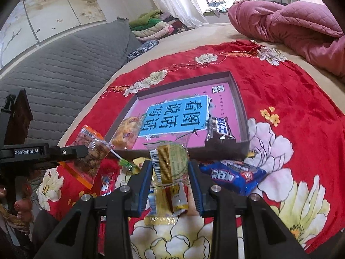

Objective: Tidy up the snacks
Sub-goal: 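Carry the cracker pack into the box with the right tool while the left tool lowers the nut bag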

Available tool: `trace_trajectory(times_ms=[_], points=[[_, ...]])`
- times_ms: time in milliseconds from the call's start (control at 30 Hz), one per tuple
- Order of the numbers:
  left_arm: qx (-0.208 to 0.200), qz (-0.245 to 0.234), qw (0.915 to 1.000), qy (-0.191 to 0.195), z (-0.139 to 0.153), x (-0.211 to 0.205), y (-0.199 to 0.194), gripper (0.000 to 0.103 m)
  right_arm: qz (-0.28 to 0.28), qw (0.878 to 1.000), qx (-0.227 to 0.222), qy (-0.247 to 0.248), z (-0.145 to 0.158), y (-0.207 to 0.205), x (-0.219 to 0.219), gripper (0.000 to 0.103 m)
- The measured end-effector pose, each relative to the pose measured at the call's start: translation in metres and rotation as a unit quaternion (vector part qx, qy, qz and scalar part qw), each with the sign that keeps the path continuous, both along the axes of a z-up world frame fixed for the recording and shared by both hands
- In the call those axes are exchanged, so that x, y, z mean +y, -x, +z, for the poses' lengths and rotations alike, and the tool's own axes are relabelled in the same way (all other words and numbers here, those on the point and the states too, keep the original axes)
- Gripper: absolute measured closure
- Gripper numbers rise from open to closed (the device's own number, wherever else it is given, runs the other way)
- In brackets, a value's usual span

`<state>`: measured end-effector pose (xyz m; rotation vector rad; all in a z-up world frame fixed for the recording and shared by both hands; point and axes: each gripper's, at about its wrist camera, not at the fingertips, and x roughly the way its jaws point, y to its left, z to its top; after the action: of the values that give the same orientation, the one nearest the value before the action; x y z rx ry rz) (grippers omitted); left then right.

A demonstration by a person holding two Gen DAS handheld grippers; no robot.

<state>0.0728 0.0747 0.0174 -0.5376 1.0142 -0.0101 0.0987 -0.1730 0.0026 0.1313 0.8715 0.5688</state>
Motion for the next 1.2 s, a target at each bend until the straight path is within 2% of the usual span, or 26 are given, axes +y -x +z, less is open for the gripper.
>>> trace_trajectory(times_ms=[433, 733, 1200], points=[[-0.022, -0.012, 0.9996, 0.010, 0.001, -0.014, -0.042, 0.077, -0.014, 1.000, -0.017, -0.006, 0.003, -0.032, 0.006, 0.068], [-0.024, -0.017, 0.9995, 0.010, -0.007, -0.019, -0.069, 0.077, -0.025, 1.000, 0.004, 0.009, -0.016, -0.052, 0.005, 0.068], [-0.008, -0.012, 0.9998, 0.012, -0.032, -0.017, -0.096, 0.077, -0.042, 0.998, 0.005, 0.041, -0.041, -0.087, 0.011, 0.070]])
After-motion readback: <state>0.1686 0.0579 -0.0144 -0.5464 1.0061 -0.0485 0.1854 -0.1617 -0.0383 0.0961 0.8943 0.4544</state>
